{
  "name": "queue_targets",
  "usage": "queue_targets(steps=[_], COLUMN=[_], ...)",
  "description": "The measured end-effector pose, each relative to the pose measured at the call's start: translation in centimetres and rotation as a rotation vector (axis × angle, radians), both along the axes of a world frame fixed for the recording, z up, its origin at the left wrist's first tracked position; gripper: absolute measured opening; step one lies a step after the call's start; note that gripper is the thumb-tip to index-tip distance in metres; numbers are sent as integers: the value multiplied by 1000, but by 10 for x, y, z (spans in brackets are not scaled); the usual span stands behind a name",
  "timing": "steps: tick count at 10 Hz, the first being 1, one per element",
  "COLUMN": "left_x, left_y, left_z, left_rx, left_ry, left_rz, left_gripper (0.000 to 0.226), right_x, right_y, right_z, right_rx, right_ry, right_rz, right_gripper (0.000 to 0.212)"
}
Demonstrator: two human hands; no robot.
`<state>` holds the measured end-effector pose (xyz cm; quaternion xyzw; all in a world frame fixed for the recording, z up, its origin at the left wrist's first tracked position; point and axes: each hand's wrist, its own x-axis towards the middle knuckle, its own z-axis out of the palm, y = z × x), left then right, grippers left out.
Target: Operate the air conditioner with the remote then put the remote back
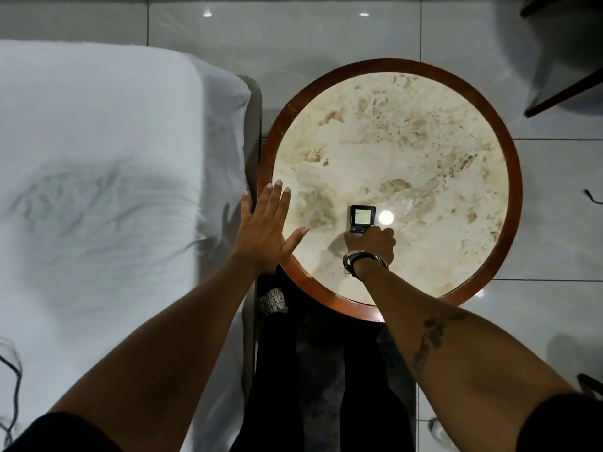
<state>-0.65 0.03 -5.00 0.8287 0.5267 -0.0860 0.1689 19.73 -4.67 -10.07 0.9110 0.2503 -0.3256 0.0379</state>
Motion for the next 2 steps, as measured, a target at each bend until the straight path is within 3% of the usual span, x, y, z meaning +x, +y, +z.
queue_targets(steps=[2], left_x=[7], left_y=[22], left_z=[46], left_rx=[65], left_ry=[-31], left_rz=[-50], left_gripper=[82], right_x=[5], right_y=[16], right_z=[52], right_rx=[-64], right_ry=[34], right_rz=[57], right_gripper=[83])
